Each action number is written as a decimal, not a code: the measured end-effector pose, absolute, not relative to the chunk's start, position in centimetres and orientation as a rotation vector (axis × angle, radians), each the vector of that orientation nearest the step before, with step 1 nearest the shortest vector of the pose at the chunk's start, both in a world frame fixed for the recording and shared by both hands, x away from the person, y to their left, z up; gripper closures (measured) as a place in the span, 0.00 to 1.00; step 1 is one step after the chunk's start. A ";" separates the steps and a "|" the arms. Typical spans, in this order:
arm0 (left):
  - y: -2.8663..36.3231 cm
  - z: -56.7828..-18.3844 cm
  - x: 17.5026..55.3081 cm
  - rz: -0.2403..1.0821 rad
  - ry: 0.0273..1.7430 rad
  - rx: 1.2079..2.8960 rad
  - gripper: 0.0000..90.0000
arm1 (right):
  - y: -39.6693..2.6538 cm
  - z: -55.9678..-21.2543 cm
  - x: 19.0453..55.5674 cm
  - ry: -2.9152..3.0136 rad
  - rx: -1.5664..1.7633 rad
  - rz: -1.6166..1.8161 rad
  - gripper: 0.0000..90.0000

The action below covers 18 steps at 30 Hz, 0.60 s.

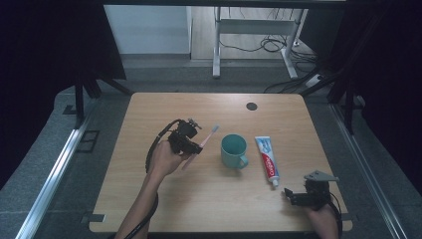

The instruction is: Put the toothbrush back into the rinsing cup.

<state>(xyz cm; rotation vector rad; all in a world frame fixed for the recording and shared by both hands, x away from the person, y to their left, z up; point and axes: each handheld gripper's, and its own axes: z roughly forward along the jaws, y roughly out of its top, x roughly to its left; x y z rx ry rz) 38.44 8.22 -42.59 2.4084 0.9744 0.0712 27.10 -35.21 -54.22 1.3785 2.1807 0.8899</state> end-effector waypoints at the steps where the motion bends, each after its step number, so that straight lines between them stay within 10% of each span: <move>1: 8.2 -42.4 38.3 0.079 0.965 2.400 0.88 | -35.2 -54.2 27.1 2.180 1.378 0.890 0.00; 18: 7.5 -40.1 37.2 0.162 0.849 2.261 0.88 | -35.2 -54.2 27.1 2.181 1.376 0.890 0.00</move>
